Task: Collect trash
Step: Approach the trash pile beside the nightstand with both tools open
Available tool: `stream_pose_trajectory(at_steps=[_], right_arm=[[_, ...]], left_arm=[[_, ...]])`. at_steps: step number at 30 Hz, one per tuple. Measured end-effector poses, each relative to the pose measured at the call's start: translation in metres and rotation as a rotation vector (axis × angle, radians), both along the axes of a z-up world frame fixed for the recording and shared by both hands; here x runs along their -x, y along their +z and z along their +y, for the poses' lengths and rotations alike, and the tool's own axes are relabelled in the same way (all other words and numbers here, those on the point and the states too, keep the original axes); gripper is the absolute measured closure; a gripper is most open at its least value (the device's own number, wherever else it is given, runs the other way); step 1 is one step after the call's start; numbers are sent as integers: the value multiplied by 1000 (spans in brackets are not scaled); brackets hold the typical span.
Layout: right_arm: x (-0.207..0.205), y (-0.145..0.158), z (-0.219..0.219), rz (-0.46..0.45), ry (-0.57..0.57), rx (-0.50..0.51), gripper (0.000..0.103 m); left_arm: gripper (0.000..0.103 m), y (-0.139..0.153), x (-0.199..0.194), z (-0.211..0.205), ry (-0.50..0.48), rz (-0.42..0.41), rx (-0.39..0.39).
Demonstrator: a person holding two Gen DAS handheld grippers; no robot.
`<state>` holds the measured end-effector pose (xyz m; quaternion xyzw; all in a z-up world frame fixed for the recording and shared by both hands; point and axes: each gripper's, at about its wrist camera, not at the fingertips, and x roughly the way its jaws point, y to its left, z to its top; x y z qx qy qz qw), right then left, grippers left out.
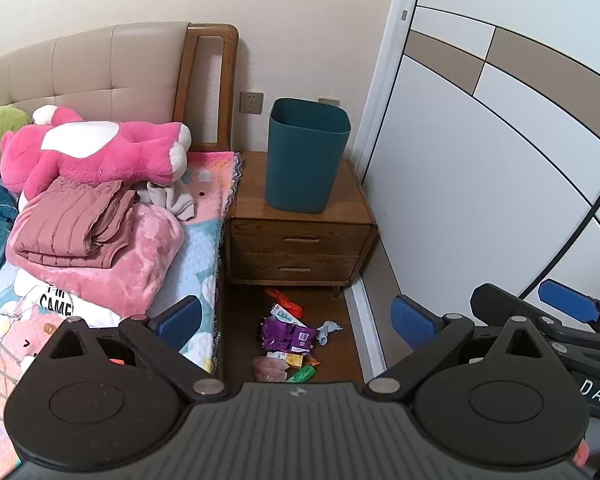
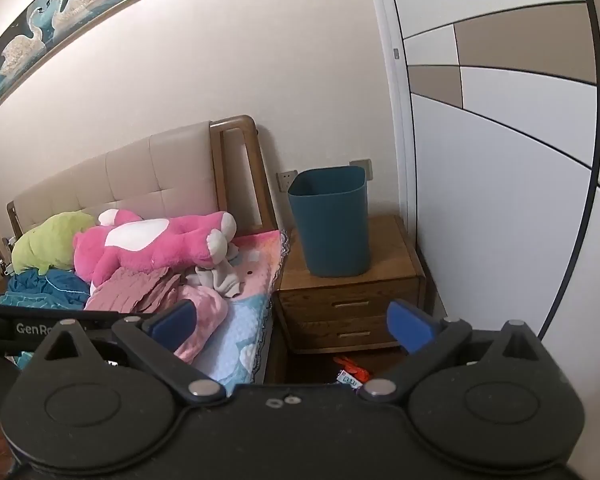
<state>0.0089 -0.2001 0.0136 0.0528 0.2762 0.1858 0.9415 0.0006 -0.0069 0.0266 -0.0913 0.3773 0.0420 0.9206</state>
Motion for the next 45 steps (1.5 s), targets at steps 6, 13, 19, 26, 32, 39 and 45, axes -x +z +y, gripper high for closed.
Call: stream_pose_trajectory(at_steps=[6,13,19,26,32,39,45], right_arm=[[8,-3,0,-12,-4,-2,1],[7,-4,0,-10,-2,-2,1],[7,-5,0,-7,0,-2,1],[5,-3,1,-15,-18,8,2],[3,-5,2,-10,-61,18,4],[5,-5,5,-21,-65,31,4],[6,-4,5,-18,-62,22,4]], left_arm=[[1,-2,3,2,-6,-11,-3],[1,-3,4,6,-7,-11,2],[1,-7,5,9,-8,-12,3],[1,-8,7,9,-23,-19,-2],[1,1,8,16,-32,-58,-7],[1,5,9,18,-47,-81,-15],[1,3,9,20,-50,-77,-9]])
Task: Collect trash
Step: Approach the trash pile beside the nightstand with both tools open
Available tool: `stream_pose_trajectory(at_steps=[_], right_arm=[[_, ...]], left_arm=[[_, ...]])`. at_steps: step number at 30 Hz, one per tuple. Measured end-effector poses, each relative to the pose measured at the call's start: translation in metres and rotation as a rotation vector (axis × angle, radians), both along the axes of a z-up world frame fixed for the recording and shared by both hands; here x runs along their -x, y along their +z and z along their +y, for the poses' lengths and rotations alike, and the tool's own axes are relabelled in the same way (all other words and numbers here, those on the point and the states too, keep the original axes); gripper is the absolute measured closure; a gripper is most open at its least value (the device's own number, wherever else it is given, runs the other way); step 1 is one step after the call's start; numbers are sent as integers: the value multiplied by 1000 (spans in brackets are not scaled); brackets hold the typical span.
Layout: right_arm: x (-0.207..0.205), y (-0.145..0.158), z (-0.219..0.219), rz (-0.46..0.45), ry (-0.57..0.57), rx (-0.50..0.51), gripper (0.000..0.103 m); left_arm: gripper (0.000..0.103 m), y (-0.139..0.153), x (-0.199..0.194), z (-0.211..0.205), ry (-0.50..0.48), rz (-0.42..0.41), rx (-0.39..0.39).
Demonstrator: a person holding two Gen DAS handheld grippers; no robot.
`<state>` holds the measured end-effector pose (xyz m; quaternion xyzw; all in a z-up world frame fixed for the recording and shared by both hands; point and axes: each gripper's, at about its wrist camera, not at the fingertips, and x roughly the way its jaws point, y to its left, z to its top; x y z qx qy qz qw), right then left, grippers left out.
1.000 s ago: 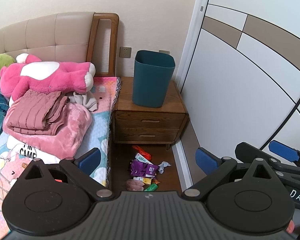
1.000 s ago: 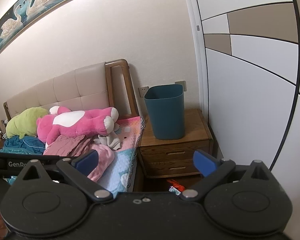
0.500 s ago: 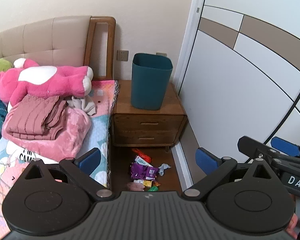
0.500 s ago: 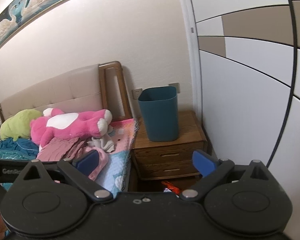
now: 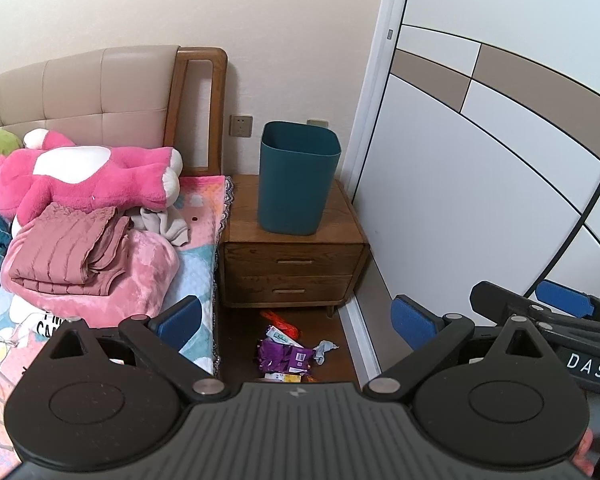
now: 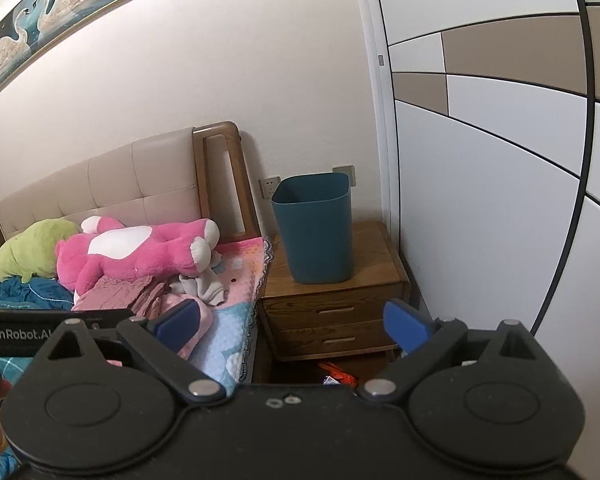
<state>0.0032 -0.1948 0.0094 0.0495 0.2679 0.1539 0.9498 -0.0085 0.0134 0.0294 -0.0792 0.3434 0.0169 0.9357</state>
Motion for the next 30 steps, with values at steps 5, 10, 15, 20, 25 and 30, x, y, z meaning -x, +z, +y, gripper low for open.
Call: stream_pose_trajectory(at_steps=[5,10,15,20,25,30], right_arm=[[0,1,2,-11,3,17,4],[1,1,3,-12,6,24,4],[-1,4,5,-2,14,31,4],[-4,3,6,8,17,30,3],[-7,2,6,6,26,26,3],[-19,3,4,-5,33,20,4]], left_arm=[[1,-1,0,0,2,-1,-2],[1,-4,-3,1,5,15,13],[1,-6,-8,4,9,27,21],[1,-7,-10,4,6,30,25],[1,-8,-19,1,0,32,22],[1,-7,-32,0,-10,30,4]])
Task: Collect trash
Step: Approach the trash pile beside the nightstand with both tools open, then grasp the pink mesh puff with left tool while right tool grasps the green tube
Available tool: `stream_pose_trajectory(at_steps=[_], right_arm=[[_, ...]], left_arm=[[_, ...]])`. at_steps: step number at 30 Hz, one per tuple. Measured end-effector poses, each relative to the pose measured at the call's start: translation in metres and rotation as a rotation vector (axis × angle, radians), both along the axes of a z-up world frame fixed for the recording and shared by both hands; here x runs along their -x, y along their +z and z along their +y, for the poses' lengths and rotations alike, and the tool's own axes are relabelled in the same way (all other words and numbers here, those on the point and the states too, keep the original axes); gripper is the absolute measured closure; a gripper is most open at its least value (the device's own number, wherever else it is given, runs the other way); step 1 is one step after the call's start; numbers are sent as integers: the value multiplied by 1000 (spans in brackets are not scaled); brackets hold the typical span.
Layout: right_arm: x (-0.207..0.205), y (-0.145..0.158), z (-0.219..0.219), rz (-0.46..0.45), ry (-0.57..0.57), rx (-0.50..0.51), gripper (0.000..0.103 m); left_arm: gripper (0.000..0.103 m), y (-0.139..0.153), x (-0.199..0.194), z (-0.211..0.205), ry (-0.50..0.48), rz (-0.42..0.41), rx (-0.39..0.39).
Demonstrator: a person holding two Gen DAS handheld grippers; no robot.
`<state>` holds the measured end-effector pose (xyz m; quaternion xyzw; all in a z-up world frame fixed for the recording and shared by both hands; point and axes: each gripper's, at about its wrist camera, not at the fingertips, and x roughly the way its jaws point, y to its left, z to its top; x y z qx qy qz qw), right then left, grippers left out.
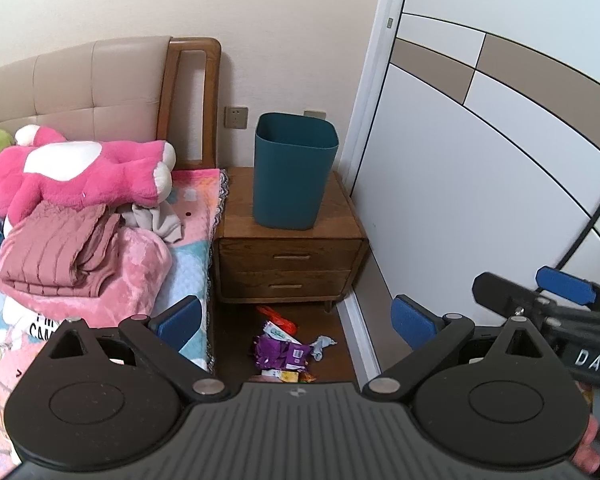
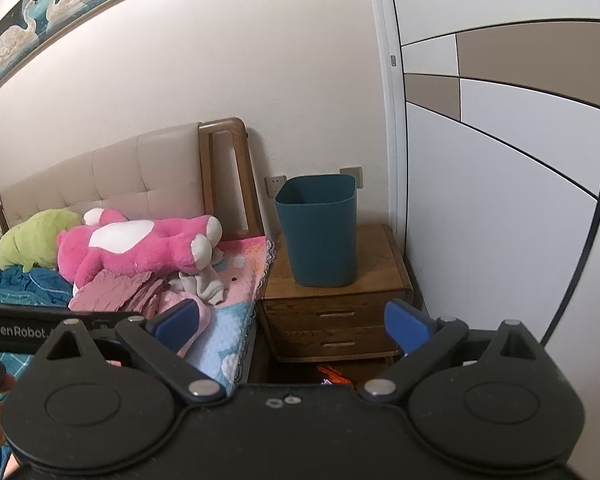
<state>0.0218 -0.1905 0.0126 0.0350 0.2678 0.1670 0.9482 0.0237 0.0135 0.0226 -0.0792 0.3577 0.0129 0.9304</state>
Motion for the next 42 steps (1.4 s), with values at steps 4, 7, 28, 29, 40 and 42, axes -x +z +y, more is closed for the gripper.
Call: stream_pose_trajectory(at_steps=[4,7,28,29,40,42], right_arm=[[-14,-2,-2,-3,6,0,7],[-25,-8,-3,-1,9,18,8],[-245,-179,-19,289,77,142,23],[-255,-193,-18,318,85,145,23],[-320,-359,25,546,179,211,27],[-327,-397,25,595,172,213,27]], left_arm=[[1,-6,-15,4,8,11,3],[1,-14,-28,4,-2,28,-6],[1,-177,-244,5,102,277,10],[1,-190,-253,5,110,292,11],[1,-413,-331,19,112,541,33],[1,-458,-337,20,110,590,29]])
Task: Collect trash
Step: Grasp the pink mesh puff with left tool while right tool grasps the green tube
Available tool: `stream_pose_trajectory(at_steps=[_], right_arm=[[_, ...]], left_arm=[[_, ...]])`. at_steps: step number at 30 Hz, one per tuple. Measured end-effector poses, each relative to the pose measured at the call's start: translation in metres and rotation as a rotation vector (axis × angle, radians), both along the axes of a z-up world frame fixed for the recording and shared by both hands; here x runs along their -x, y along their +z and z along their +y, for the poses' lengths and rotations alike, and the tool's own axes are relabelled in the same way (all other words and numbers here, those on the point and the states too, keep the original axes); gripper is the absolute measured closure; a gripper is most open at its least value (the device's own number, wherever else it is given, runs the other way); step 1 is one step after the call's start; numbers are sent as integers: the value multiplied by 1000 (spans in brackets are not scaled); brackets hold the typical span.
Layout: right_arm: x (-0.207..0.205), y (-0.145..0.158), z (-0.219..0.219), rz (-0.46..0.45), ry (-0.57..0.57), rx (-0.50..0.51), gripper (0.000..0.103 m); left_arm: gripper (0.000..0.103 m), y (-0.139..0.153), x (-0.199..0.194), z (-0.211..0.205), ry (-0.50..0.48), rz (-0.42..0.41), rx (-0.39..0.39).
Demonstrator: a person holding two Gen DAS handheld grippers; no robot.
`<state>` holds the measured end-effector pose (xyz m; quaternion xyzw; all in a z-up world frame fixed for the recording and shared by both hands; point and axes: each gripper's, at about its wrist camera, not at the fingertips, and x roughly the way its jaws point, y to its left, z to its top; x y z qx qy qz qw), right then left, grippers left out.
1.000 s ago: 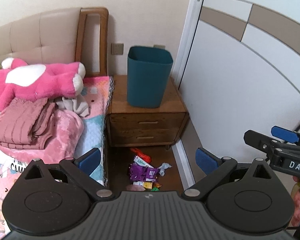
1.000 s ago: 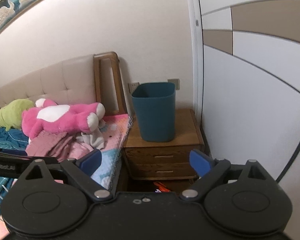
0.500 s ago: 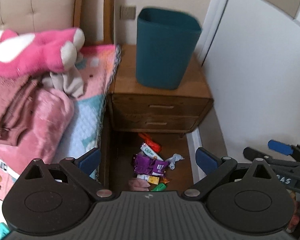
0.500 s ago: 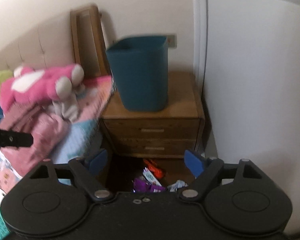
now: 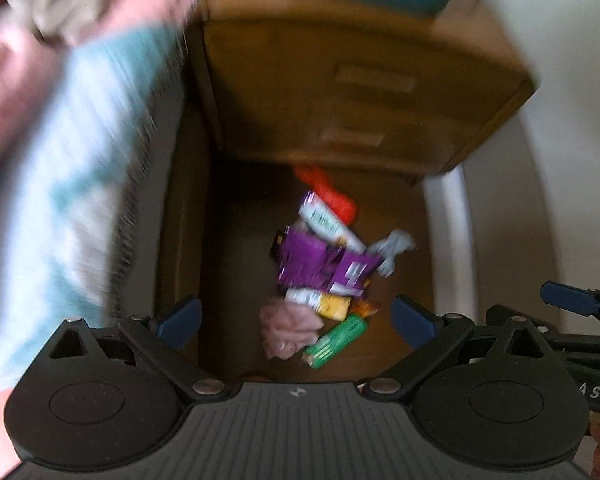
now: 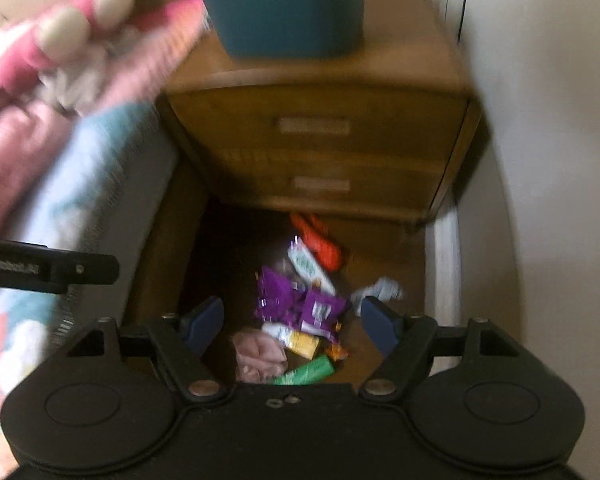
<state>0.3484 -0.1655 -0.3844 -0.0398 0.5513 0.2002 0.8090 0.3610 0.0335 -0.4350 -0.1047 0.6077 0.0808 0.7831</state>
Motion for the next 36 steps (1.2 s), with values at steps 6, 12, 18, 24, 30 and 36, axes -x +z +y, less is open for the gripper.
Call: stream_pose_trajectory(at_steps=[6,12,18,24,30,36], right_arm=[[-15,-140,7,165,-61,24,27],[-28,-273,-2,331,-185,68,27],[-35,-374,-15,449,-301,68,28],[-33,-442,-8,518,-373,47,28],[-29,-481,-1,570,-443,30,30],[-19,-492,-2,576,-481,32,44]], left_arm=[[1,-150,-14,2,-8,165,17],[2,-265,-21,-2,-11,257,36],[2,-355,-21,3,25,337,85],[2,-419,-19,0,0,383,104],[3,-456,-13,-4,1,424,118],[38,-469,-14,-6,-15,439,134]])
